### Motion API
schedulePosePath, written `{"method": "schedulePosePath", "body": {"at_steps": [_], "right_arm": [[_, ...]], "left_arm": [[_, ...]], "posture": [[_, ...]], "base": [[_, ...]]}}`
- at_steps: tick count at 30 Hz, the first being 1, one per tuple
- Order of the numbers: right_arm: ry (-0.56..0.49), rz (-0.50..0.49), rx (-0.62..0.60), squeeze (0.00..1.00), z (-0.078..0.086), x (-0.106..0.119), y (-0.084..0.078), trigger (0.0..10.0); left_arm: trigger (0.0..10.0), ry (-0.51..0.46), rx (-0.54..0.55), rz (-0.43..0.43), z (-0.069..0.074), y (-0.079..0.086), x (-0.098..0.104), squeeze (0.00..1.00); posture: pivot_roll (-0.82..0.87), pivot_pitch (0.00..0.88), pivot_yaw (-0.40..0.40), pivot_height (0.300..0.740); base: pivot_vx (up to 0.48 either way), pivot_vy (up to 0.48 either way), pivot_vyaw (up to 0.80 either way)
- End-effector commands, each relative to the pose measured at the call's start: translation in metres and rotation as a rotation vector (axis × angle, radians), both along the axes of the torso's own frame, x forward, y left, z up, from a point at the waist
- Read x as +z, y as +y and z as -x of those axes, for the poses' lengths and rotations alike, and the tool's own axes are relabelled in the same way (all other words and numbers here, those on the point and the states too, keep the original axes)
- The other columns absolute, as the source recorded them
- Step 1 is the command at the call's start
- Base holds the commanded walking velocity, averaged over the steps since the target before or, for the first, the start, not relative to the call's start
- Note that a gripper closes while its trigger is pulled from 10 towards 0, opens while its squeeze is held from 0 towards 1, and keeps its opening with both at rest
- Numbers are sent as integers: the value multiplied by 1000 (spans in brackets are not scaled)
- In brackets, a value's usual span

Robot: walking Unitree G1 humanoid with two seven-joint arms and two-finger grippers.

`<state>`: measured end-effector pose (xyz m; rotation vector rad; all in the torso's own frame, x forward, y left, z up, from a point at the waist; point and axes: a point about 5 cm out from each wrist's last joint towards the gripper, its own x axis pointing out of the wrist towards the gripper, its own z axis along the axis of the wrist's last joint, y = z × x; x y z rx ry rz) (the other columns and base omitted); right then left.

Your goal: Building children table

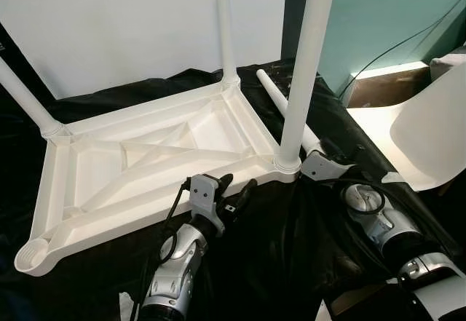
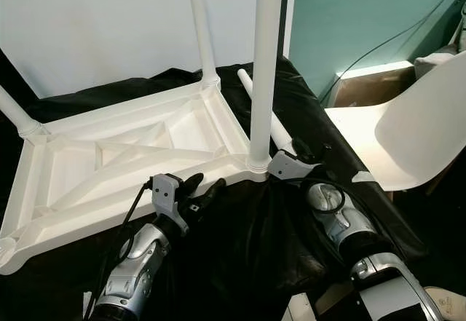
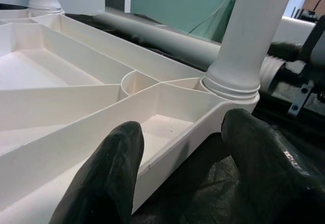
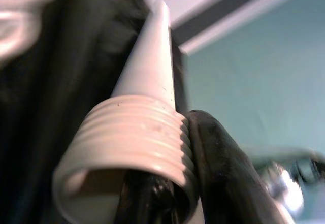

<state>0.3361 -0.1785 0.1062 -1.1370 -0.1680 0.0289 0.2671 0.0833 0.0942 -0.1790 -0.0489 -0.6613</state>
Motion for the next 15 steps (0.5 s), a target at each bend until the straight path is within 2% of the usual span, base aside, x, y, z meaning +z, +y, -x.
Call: {"method": "schedulePosePath", "body": {"at_steps": [1,2,4,6,7,9,10,12,13,14,15], "right_arm": [[-122,-100,-79,0,7,8,-5,0],[-122,-100,-79,0,7,8,-5,0],[-276,-203,-159,0,19,22,-12,0],[-276,-203,-159,0,19,22,-12,0],[-317,-224,-176,0,22,26,-15,0],[-389,-315,-186,0,29,33,-19,0],[-389,-315,-186,0,29,33,-19,0],[-390,-411,-141,0,34,36,-16,0],[-390,-411,-141,0,34,36,-16,0],[-376,-499,-107,0,37,37,-12,8118],[-376,-499,-107,0,37,37,-12,8118]], "left_arm": [[10000,7,13,-14,-2,3,-2,0],[10000,7,13,-14,-2,3,-2,0],[10000,-13,-16,-36,-7,5,3,0],[10000,-13,-16,-36,-7,5,3,0],[10000,-20,-25,-47,-9,7,4,0],[10000,-29,-63,-89,-13,14,6,0],[10000,-29,-63,-89,-13,14,6,0],[10000,-30,-93,-126,-16,21,7,0],[10000,-30,-93,-126,-16,21,7,0],[10000,-32,-98,-145,-17,24,7,0],[10000,-32,-98,-145,-17,24,7,0]], "posture": [[2,0,77,740],[2,0,77,740],[-17,0,88,740],[-17,0,88,740],[-17,0,88,740],[-24,0,92,740],[-24,0,92,740],[-35,0,99,740],[-35,0,99,740],[-37,0,103,740],[-37,0,103,740]], "base": [[0,0,0],[0,0,0],[0,0,0],[0,0,0],[0,0,0],[0,0,0],[0,0,0],[0,0,0],[0,0,0],[0,0,0],[0,0,0]]}}
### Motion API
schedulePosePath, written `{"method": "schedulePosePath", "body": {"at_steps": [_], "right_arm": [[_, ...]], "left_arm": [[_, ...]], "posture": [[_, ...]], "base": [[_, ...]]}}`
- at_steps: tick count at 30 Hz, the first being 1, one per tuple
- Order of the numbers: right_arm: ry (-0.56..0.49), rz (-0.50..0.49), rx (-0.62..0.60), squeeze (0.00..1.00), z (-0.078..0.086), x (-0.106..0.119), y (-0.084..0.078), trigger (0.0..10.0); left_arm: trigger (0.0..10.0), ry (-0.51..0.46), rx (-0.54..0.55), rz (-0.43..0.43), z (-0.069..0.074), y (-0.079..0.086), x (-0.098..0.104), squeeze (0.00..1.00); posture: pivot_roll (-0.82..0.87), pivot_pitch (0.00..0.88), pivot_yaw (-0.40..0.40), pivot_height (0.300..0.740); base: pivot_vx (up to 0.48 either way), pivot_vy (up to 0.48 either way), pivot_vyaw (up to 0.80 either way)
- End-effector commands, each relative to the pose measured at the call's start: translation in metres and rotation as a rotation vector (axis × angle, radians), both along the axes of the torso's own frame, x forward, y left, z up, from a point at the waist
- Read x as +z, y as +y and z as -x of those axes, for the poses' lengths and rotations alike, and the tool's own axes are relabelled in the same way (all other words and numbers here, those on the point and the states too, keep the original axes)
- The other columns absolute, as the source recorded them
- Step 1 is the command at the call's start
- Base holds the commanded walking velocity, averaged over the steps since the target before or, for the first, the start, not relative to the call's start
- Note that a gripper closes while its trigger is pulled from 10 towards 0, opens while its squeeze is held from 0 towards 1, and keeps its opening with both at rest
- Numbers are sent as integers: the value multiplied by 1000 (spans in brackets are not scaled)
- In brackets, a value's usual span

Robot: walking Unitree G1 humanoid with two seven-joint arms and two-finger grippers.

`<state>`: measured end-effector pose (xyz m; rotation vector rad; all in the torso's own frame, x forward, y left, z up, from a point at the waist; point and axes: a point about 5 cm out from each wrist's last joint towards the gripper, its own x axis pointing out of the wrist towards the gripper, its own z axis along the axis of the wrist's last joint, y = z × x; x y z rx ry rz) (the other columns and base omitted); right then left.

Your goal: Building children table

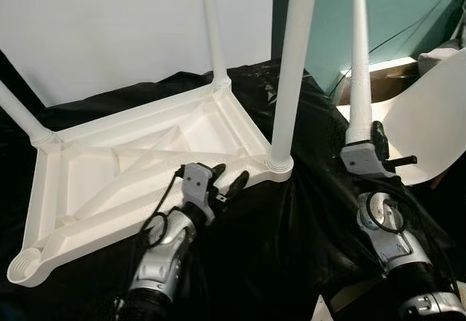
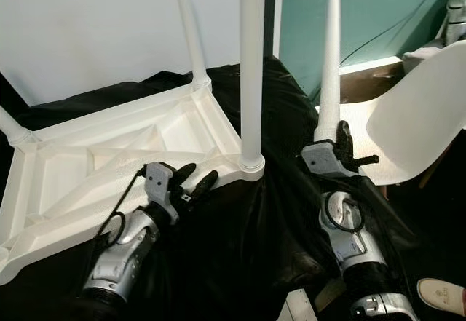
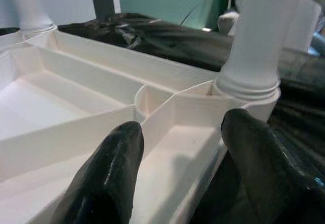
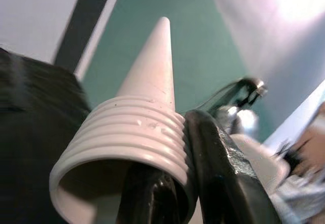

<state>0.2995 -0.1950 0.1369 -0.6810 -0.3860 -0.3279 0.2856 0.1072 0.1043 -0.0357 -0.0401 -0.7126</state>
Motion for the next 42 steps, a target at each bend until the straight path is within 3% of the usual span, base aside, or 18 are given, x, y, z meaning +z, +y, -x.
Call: {"method": "schedulePosePath", "body": {"at_steps": [1,2,5,6,7,9,10,18,20,25,27,29,31,32,34,35,40,42], "right_arm": [[-32,-28,37,0,0,6,4,8118],[-36,-102,70,0,3,8,7,10000],[-36,-102,70,0,3,8,7,10000],[-17,-241,118,0,7,8,10,10000],[-17,-241,118,0,7,8,10,10000],[1,-359,166,0,11,9,14,10000],[17,-425,245,0,16,12,21,10000],[19,-407,267,0,15,15,22,10000],[15,-403,287,0,12,18,22,10000],[22,-413,312,0,10,20,24,10000],[26,-417,319,0,11,21,25,10000],[37,-424,334,0,12,21,28,10000],[39,-425,338,0,12,21,29,10000],[41,-420,345,0,12,22,30,10000],[41,-420,345,0,12,22,30,10000],[42,-411,355,0,12,23,32,10000],[41,-402,361,0,12,24,33,10000],[42,-402,362,0,13,24,34,10000]], "left_arm": [[10000,13,-50,-11,1,0,-3,0],[10000,14,-56,-25,1,3,-2,0],[10000,14,-56,-25,1,3,-2,0],[10000,18,-83,-54,2,6,-3,0],[10000,18,-83,-54,2,6,-3,0],[10000,26,-116,-85,3,9,-4,0],[10000,53,-194,-167,9,13,-9,0],[10000,145,-357,-237,23,20,-16,0],[10000,188,-406,-307,25,28,-21,0],[10000,189,-373,-373,18,31,-25,0],[10000,203,-338,-432,14,32,-30,0],[10000,231,-270,-577,4,35,-40,0],[10000,242,-252,-615,2,36,-43,0],[8431,263,-256,-647,2,35,-45,0],[8431,263,-256,-647,2,35,-45,0],[0,291,-283,-613,4,24,-44,0],[0,305,-261,-470,-1,0,-35,0],[0,335,-112,-397,-18,-19,-34,0]], "posture": [[-37,0,103,740],[-38,0,104,740],[-38,0,104,740],[-39,0,106,740],[-39,0,106,740],[-40,0,105,740],[-42,0,104,740],[-39,0,93,740],[-32,0,91,740],[-30,0,91,740],[-27,0,93,740],[-27,0,93,740],[-22,0,92,740],[-22,0,92,740],[-22,0,92,740],[-23,0,92,740],[-24,0,93,740],[-27,0,94,740]], "base": [[0,0,0],[0,0,0],[0,0,0],[0,0,0],[0,0,0],[0,0,0],[0,0,0],[0,0,0],[0,0,0],[0,0,0],[0,0,0],[0,0,0],[0,0,0],[0,0,0],[0,0,0],[0,0,0],[0,0,0],[0,0,0]]}}
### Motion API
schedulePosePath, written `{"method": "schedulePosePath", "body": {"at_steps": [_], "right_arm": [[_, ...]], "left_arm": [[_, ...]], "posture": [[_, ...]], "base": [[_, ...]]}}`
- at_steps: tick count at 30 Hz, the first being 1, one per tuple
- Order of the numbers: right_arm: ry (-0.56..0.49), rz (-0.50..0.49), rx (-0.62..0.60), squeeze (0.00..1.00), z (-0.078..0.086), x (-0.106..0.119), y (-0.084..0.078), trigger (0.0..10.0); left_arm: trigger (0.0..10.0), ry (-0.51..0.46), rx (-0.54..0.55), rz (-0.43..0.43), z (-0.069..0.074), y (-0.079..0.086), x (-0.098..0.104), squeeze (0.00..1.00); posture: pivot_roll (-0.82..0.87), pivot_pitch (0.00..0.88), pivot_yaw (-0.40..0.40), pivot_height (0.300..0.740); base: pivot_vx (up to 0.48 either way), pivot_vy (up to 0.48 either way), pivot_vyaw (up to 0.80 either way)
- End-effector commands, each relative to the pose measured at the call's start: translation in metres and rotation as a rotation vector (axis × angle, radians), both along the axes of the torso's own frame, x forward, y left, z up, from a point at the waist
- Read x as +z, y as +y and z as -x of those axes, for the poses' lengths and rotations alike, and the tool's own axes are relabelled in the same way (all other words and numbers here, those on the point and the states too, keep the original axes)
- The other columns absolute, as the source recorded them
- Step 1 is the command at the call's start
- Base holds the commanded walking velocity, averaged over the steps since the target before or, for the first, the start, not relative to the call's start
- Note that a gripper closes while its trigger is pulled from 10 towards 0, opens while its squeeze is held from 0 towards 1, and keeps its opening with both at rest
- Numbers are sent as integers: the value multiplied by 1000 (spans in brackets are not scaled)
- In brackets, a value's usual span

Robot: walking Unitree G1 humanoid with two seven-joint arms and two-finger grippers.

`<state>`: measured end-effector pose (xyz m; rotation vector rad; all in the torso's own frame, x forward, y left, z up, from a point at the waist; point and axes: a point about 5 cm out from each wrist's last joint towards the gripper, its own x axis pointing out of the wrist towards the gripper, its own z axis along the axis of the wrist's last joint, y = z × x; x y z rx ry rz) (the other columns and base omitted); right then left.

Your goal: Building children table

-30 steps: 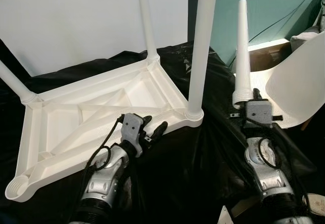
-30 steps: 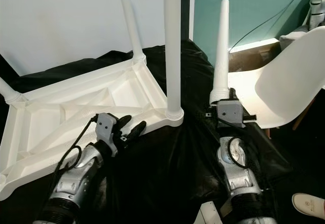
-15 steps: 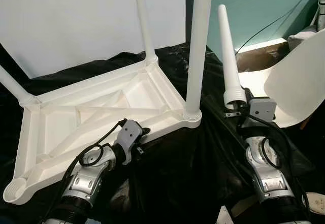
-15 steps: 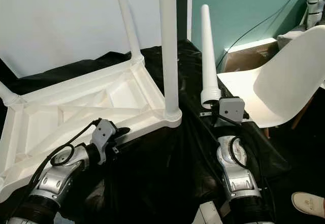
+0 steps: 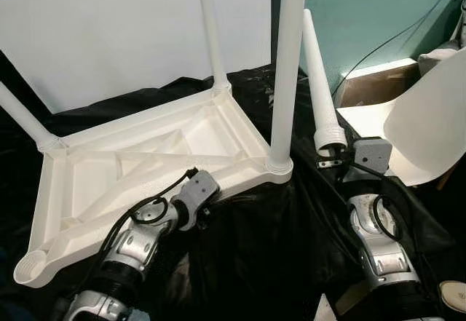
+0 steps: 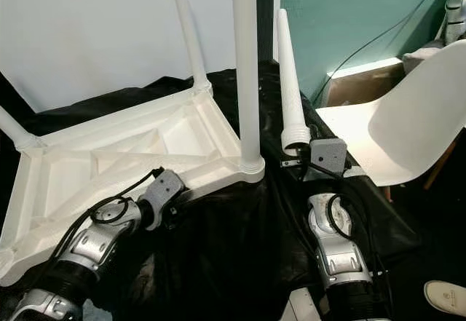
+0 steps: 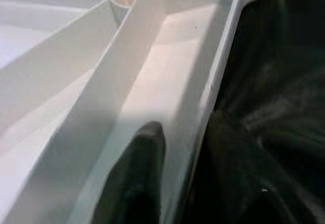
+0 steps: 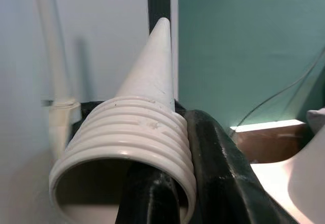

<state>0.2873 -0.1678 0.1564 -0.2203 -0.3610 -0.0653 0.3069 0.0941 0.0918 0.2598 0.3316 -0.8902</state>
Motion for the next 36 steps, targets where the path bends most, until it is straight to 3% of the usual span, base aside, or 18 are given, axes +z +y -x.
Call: {"method": "schedulePosePath", "body": {"at_steps": [1,3,9,11,12,14,15,16,17,20,32,35,36], "right_arm": [[-18,1,26,0,0,5,7,10000],[-18,2,26,0,1,5,7,10000],[-18,4,25,0,1,6,8,10000],[-19,4,22,0,2,6,8,10000],[-20,5,15,0,2,6,7,10000],[-20,5,15,0,2,6,7,10000],[-21,5,6,0,3,6,6,10000],[-21,5,6,0,3,6,6,10000],[-25,5,-13,0,7,6,4,10000],[-10,-26,-10,0,16,5,0,10000],[199,-235,157,0,53,-20,-16,10000],[295,-280,305,0,64,-26,-10,10000],[331,-293,375,0,70,-27,-7,10000]], "left_arm": [[0,83,93,-20,4,-6,-22,0],[0,79,169,-32,-5,-12,-24,0],[0,74,241,-45,-12,-16,-24,0],[0,71,296,-49,-17,-16,-23,0],[0,67,389,-46,-23,-13,-21,0],[0,67,389,-46,-23,-13,-21,0],[0,63,472,-45,-29,-10,-20,0],[0,63,472,-45,-29,-10,-20,0],[0,51,613,-49,-36,0,-19,0],[0,35,702,-57,-38,9,-20,0],[0,19,798,-64,-43,15,-20,0],[0,22,797,-65,-44,12,-20,0],[2588,21,793,-62,-45,10,-19,0]], "posture": [[-27,0,94,740],[-33,0,97,740],[-38,0,100,740],[-40,0,102,740],[-47,0,110,740],[-47,0,110,740],[-51,0,113,740],[-51,0,113,740],[-53,0,115,740],[-53,0,114,740],[-77,0,124,740],[-86,0,130,740],[-90,0,131,740]], "base": [[0,0,0],[0,0,0],[0,0,0],[0,0,0],[0,0,0],[0,0,0],[0,0,0],[0,0,0],[0,0,0],[0,0,0],[0,0,0],[0,0,0],[0,0,0]]}}
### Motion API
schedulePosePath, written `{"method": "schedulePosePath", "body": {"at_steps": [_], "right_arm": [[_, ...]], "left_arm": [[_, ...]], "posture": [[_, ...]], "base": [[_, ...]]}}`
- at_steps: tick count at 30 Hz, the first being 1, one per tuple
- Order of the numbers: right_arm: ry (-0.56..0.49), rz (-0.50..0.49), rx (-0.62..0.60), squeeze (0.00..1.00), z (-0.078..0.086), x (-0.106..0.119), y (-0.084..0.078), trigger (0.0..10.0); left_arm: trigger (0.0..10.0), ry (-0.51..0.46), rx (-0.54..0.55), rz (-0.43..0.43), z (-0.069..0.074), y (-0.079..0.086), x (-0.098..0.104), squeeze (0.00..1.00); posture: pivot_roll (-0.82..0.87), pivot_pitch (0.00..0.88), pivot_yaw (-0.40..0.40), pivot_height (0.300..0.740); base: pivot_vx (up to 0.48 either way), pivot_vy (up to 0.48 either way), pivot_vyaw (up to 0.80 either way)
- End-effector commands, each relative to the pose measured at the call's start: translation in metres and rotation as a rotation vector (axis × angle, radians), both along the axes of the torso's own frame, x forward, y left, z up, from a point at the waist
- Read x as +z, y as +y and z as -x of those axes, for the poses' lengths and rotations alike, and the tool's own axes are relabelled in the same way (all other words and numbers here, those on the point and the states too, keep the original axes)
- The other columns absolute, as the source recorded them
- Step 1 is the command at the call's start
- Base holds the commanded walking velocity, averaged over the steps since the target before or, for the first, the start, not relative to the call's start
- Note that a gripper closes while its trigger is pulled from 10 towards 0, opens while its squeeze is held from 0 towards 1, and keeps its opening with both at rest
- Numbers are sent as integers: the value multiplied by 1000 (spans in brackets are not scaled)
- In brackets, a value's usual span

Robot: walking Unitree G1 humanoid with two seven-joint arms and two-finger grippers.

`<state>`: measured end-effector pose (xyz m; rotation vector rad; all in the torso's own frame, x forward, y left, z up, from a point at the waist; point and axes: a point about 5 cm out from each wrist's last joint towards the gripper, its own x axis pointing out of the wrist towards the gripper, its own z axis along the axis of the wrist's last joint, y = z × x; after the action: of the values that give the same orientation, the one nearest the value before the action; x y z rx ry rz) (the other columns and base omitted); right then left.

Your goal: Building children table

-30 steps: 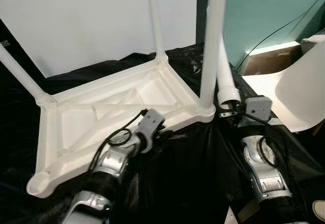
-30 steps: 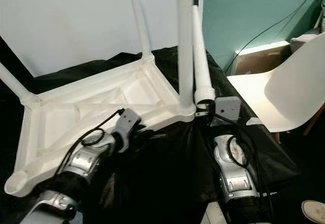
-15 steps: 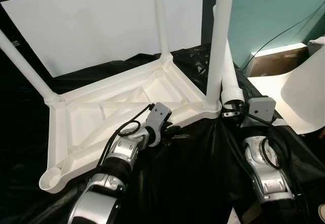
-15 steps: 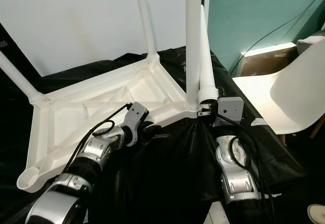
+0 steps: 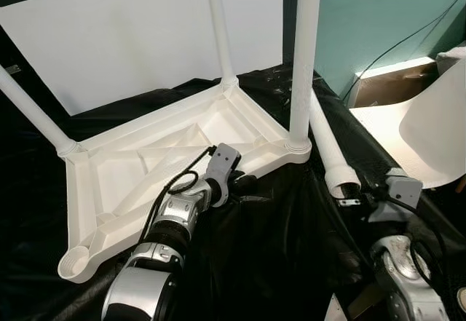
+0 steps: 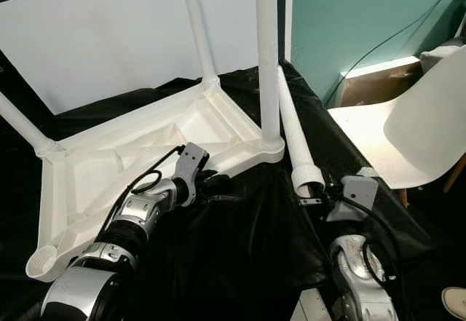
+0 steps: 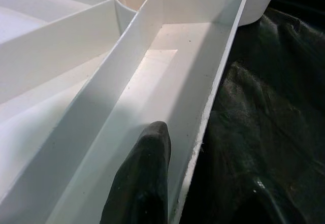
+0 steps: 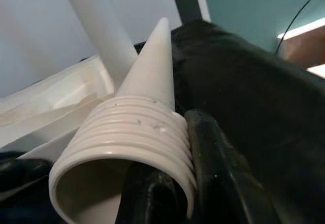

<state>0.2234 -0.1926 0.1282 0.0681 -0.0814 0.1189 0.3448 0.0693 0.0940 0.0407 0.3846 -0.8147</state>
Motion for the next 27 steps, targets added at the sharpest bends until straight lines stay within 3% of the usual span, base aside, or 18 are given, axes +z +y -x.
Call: {"method": "schedulePosePath", "body": {"at_steps": [1,2,3,7,8,12,14,15,20,27], "right_arm": [[50,-71,232,0,12,0,20,10000],[50,-71,232,0,12,0,20,10000],[78,-84,295,0,19,-1,22,10000],[106,-96,356,0,25,-1,23,10000],[142,-118,434,0,33,0,24,10000],[234,-163,601,0,54,5,21,10000],[256,-167,620,0,58,6,19,10000],[293,-228,636,0,66,8,17,10000],[320,-345,661,0,76,13,10,10000],[360,-310,683,0,87,10,0,10000]], "left_arm": [[3490,-30,666,-252,-8,33,-20,0],[3490,-30,666,-252,-8,33,-20,0],[5451,-32,663,-247,-9,31,-19,0],[5451,-33,659,-242,-10,29,-18,0],[10000,-35,658,-237,-10,28,-18,0],[10000,-45,662,-237,-12,26,-17,0],[10000,-46,666,-242,-12,27,-18,0],[10000,-44,674,-251,-12,29,-19,0],[10000,-48,691,-259,-13,30,-19,0],[10000,-62,690,-251,-17,24,-14,0]], "posture": [[-90,0,131,740],[-90,0,131,740],[-94,0,132,740],[-94,0,132,740],[-105,0,135,740],[-117,0,133,740],[-117,0,133,740],[-124,0,134,740],[-141,0,133,740],[-157,0,129,740]], "base": [[0,0,0],[0,0,0],[0,0,0],[0,0,0],[0,0,0],[0,0,0],[0,0,0],[0,0,0],[0,0,0],[0,0,0]]}}
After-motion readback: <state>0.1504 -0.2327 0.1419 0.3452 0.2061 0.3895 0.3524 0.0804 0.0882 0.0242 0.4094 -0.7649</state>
